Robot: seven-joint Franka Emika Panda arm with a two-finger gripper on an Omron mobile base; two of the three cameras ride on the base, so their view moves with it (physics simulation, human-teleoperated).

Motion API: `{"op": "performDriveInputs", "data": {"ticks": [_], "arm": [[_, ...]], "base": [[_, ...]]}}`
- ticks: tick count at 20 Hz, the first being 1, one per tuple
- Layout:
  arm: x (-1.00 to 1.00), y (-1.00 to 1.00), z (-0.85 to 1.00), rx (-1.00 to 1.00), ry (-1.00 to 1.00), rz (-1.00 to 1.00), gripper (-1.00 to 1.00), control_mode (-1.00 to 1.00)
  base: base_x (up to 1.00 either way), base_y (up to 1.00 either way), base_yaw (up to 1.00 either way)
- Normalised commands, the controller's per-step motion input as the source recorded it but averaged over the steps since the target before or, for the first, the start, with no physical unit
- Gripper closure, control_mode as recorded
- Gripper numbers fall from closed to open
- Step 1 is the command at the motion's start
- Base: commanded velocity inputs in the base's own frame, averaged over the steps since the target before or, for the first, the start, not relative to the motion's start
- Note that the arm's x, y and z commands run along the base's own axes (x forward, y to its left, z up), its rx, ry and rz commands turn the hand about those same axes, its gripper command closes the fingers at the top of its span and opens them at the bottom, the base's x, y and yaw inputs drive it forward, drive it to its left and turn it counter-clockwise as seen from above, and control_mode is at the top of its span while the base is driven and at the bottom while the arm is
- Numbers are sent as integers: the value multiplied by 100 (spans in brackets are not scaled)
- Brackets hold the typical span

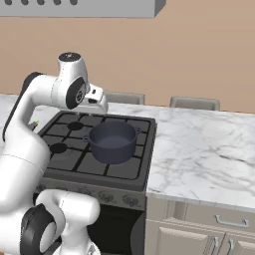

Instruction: Turn on the burner for the pot on the stove. Wait thirty seconds for the pot to heat up. Then add the eggplant to the pot.

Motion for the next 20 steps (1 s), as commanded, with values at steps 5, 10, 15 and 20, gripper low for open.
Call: {"op": "performDriveInputs", "data": {"ticks": [5,10,15,20], "arm": [[-28,-14,-1,1,-4,-2,-100,-100],[-38,-13,-26,0,7,-1,-100,-100],[-16,-1,-23,0,10,0,-100,-100],[-10,-19,-23,0,21,0,-100,-100]], "base": [[0,0,0],[0,0,0],[0,0,0],[0,0,0]]}}
